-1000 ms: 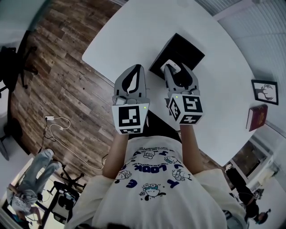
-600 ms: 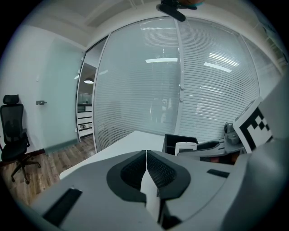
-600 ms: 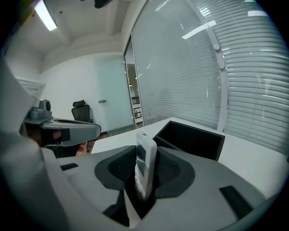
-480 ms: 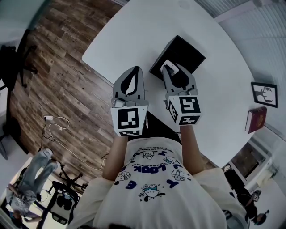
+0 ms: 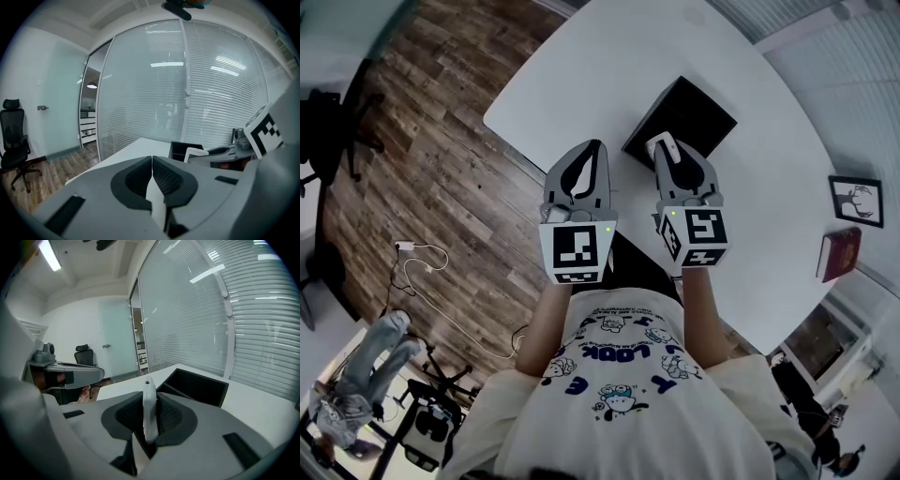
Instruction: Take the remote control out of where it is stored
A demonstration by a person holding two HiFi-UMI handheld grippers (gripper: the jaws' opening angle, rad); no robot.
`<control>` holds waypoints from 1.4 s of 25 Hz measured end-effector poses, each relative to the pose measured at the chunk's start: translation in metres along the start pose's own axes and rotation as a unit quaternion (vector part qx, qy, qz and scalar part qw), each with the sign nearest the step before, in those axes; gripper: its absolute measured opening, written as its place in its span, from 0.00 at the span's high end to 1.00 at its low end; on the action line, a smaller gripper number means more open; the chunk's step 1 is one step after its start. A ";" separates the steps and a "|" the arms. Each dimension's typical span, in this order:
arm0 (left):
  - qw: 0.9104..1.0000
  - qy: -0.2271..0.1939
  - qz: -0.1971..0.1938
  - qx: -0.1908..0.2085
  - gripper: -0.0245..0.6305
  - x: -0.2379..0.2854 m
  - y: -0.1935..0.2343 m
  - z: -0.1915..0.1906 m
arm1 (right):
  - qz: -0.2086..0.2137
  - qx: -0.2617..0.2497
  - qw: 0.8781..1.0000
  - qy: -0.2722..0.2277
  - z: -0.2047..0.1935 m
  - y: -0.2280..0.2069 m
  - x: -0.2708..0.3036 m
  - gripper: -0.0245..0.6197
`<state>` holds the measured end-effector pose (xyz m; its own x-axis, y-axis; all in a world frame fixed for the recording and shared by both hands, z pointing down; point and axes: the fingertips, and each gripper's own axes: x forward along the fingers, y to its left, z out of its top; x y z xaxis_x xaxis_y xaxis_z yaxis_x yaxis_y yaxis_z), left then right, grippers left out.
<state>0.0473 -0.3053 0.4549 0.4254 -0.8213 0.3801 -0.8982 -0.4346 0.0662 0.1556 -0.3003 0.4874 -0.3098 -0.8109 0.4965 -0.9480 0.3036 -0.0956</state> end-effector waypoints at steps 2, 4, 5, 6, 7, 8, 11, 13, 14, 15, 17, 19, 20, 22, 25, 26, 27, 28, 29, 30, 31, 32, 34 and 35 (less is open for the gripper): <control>1.000 -0.005 -0.003 0.002 0.93 -0.003 0.000 0.004 | -0.003 -0.001 1.000 -0.009 0.006 0.002 -0.005 0.84; 1.000 -0.011 -0.006 0.004 0.93 -0.008 -0.001 0.008 | -0.006 -0.003 1.000 -0.017 0.012 0.004 -0.011 0.84; 1.000 -0.014 -0.007 0.004 0.93 -0.010 -0.002 0.010 | -0.009 -0.004 1.000 -0.020 0.015 0.004 -0.015 0.84; 1.000 -0.018 -0.008 0.004 0.93 -0.011 -0.002 0.012 | -0.012 -0.005 1.000 -0.023 0.017 0.005 -0.018 0.84; 1.000 -0.022 -0.010 0.004 0.93 -0.013 -0.003 0.015 | -0.015 -0.005 1.000 -0.026 0.020 0.005 -0.020 0.84; 1.000 -0.026 -0.011 0.005 0.93 -0.015 -0.003 0.017 | -0.017 -0.007 0.999 -0.029 0.022 0.006 -0.023 0.84; 0.999 -0.036 -0.012 0.007 0.94 -0.022 -0.004 0.025 | -0.022 -0.010 0.999 -0.037 0.031 0.009 -0.033 0.84; 0.999 -0.044 -0.013 0.008 0.93 -0.025 -0.006 0.031 | -0.025 -0.010 0.999 -0.046 0.038 0.009 -0.040 0.84; 0.999 -0.047 -0.013 0.008 0.93 -0.027 -0.006 0.033 | -0.025 -0.009 0.998 -0.051 0.042 0.010 -0.043 0.84; 0.999 -0.051 -0.013 0.008 0.93 -0.028 -0.006 0.036 | -0.026 -0.009 0.998 -0.056 0.046 0.010 -0.046 0.84; 0.998 -0.059 -0.012 0.009 0.93 -0.034 -0.006 0.042 | -0.026 -0.009 0.997 -0.067 0.054 0.014 -0.053 0.84; 0.998 -0.067 -0.009 0.010 0.93 -0.042 -0.004 0.048 | -0.026 -0.011 0.997 -0.078 0.063 0.020 -0.060 0.84; 0.997 -0.071 -0.007 0.011 0.93 -0.045 -0.002 0.050 | -0.025 -0.013 0.996 -0.083 0.067 0.024 -0.062 0.84; 0.997 -0.079 -0.003 0.010 0.93 -0.051 0.002 0.054 | -0.022 -0.017 0.995 -0.091 0.073 0.031 -0.065 0.84; 0.996 -0.088 0.004 0.010 0.93 -0.057 0.009 0.058 | -0.015 -0.022 0.995 -0.101 0.080 0.043 -0.063 0.84; 0.996 -0.090 0.006 0.010 0.94 -0.060 0.011 0.060 | -0.013 -0.023 0.994 -0.103 0.082 0.047 -0.063 0.84; 0.996 -0.092 0.009 0.010 0.93 -0.063 0.013 0.061 | -0.010 -0.023 0.994 -0.105 0.085 0.051 -0.064 0.84; 0.996 -0.093 0.012 0.009 0.93 -0.066 0.015 0.062 | -0.008 -0.023 0.994 -0.107 0.086 0.054 -0.064 0.84; 0.995 -0.095 0.016 0.009 0.93 -0.069 0.017 0.063 | -0.005 -0.022 0.994 -0.109 0.087 0.058 -0.065 0.84; 0.995 -0.097 0.020 0.008 0.93 -0.072 0.019 0.064 | -0.003 -0.023 0.994 -0.110 0.088 0.061 -0.064 0.84; 0.995 -0.099 0.025 0.007 0.93 -0.075 0.022 0.065 | -0.002 -0.024 0.993 -0.111 0.089 0.064 -0.064 0.84; 0.994 -0.101 0.029 0.005 0.93 -0.077 0.026 0.065 | 0.000 -0.025 0.993 -0.112 0.090 0.068 -0.063 0.84; 0.994 -0.106 0.041 0.003 0.93 -0.083 0.033 0.067 | 0.007 -0.029 0.993 -0.114 0.092 0.075 -0.059 0.84; 0.993 -0.108 0.049 0.002 0.93 -0.086 0.037 0.067 | 0.012 -0.031 0.993 -0.115 0.093 0.079 -0.057 0.84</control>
<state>-0.0155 -0.2758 0.3626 0.3506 -0.9195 0.1780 -0.9361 -0.3500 0.0355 0.0915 -0.2766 0.3717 -0.3467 -0.8942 0.2831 -0.9363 0.3477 -0.0485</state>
